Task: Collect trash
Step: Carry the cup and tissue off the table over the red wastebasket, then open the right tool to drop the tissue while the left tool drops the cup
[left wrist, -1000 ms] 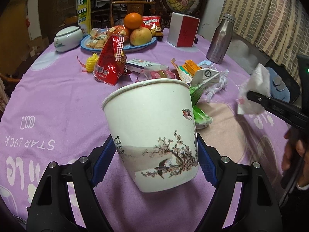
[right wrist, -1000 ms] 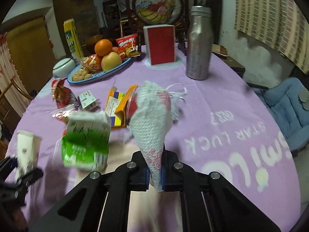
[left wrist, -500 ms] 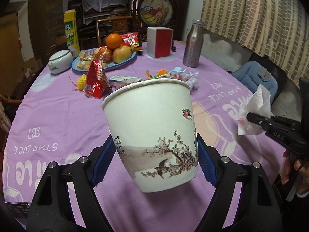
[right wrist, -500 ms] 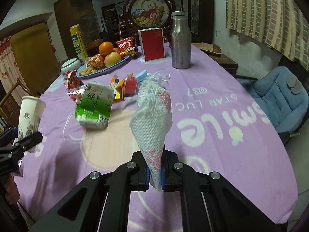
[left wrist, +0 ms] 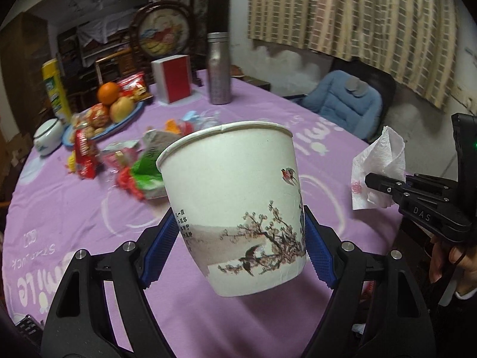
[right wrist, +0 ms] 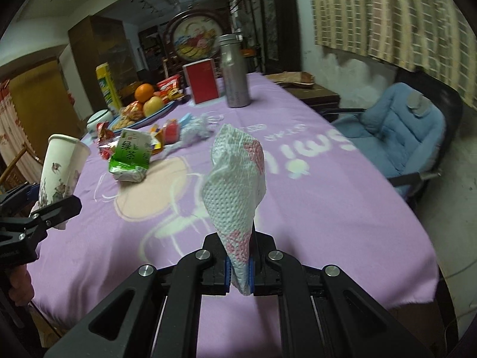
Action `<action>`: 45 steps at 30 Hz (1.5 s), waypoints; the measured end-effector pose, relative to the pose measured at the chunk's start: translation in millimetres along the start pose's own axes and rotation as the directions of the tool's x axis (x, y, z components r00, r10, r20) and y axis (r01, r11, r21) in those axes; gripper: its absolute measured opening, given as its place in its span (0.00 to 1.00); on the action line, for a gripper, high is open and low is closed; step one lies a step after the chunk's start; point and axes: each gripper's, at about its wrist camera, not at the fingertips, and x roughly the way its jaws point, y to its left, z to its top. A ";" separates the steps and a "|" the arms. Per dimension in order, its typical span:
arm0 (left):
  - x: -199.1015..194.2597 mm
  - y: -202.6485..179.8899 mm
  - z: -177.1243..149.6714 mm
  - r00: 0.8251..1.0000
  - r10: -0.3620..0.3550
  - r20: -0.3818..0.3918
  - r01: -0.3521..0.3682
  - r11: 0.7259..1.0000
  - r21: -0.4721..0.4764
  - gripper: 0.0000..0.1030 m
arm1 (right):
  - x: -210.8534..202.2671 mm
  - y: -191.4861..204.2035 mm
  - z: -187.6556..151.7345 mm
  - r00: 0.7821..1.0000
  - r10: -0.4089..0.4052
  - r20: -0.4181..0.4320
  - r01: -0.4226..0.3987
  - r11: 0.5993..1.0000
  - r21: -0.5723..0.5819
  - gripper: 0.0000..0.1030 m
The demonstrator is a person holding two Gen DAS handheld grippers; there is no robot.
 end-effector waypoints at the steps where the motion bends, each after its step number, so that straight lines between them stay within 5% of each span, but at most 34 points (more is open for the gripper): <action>1: 1.2 -5.8 0.8 1.000 -0.013 -0.001 0.013 1.000 0.009 0.75 | -5.7 -7.4 -4.4 1.000 -0.009 0.004 0.009 1.000 0.010 0.08; 9: 23.3 -97.3 0.2 0.981 -0.186 -0.055 0.194 0.960 0.201 0.75 | -49.4 -92.8 -58.6 0.993 -0.122 -0.001 0.121 0.980 0.157 0.08; 16: 35.9 -187.9 -9.2 0.935 -0.332 -0.127 0.355 0.864 0.356 0.75 | -72.9 -174.6 -120.6 0.969 -0.235 -0.080 0.248 0.913 0.325 0.09; 21: 57.1 -261.4 -27.3 0.872 -0.423 -0.246 0.489 0.757 0.434 0.75 | -72.4 -230.4 -179.9 0.949 -0.269 -0.164 0.315 0.836 0.449 0.09; 29: 125.5 -374.9 -91.4 0.772 -0.401 -0.493 0.627 0.611 0.484 0.75 | -45.5 -305.5 -274.1 0.929 -0.212 -0.304 0.361 0.701 0.615 0.11; 31: 155.7 -392.5 -111.3 0.744 -0.365 -0.559 0.646 0.607 0.463 0.75 | -35.8 -322.1 -297.3 0.920 -0.197 -0.338 0.379 0.660 0.648 0.11; 34: 209.5 -411.6 -141.9 0.671 -0.299 -0.679 0.668 0.642 0.376 0.75 | -15.8 -337.1 -320.0 0.907 -0.178 -0.382 0.405 0.618 0.673 0.11; 40: 285.0 -430.3 -179.6 0.655 -0.154 -0.740 0.599 0.703 0.384 0.75 | 30.8 -349.8 -348.0 0.907 -0.095 -0.410 0.391 0.550 0.738 0.11; 45: 317.2 -443.9 -192.8 0.642 -0.099 -0.761 0.571 0.725 0.387 0.75 | 53.3 -356.2 -361.3 0.898 -0.049 -0.436 0.388 0.552 0.738 0.11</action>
